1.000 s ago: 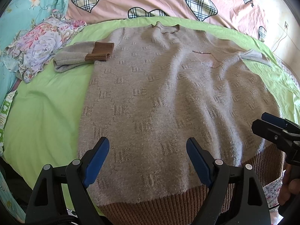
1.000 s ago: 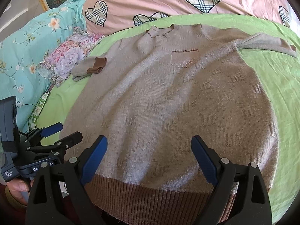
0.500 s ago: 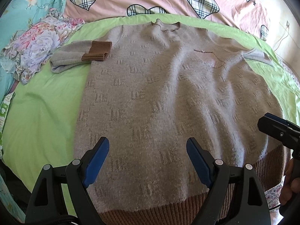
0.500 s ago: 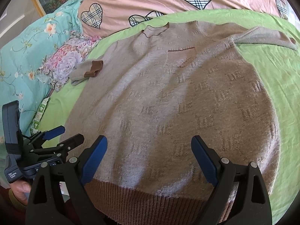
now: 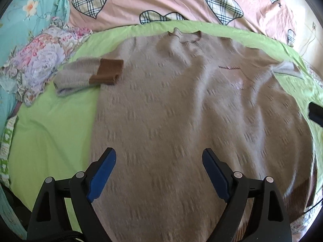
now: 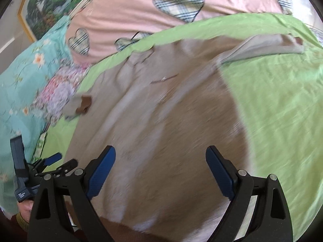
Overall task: Fold small clothes
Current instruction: 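Reach the right gripper to the brown sleeve cuff and grasp it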
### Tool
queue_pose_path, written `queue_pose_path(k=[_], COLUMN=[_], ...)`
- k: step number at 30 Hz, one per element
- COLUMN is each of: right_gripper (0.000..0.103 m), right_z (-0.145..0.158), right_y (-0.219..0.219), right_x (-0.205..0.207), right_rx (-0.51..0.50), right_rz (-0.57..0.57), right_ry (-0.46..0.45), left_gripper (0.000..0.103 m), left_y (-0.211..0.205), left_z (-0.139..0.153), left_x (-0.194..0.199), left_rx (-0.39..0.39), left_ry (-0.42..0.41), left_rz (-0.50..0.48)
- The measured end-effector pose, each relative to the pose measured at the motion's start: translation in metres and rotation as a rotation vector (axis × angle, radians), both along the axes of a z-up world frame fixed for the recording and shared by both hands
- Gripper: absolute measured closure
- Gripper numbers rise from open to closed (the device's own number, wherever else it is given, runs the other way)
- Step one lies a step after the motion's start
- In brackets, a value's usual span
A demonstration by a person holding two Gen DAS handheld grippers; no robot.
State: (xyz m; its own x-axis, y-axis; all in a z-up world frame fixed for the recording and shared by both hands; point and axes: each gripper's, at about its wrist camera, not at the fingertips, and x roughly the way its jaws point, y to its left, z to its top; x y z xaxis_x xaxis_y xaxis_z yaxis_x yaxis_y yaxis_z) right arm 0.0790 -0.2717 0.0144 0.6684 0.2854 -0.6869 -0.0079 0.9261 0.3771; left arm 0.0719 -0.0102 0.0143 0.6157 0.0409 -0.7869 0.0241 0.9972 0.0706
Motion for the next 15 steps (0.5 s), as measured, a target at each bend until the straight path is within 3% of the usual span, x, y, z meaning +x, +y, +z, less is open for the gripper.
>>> queue_pose_path(k=[15], right_gripper=[0.012], right_z=[0.017], right_y=[-0.139], right_x=[0.090], right_rx=[-0.029], right_rz=[-0.253], right_ry=[-0.022], left_gripper=[0.015], left_y=[0.000], left_z=[0.009], left_x=[0.069], left_rx=[0.038], left_ry=[0.012], left_rz=[0.012])
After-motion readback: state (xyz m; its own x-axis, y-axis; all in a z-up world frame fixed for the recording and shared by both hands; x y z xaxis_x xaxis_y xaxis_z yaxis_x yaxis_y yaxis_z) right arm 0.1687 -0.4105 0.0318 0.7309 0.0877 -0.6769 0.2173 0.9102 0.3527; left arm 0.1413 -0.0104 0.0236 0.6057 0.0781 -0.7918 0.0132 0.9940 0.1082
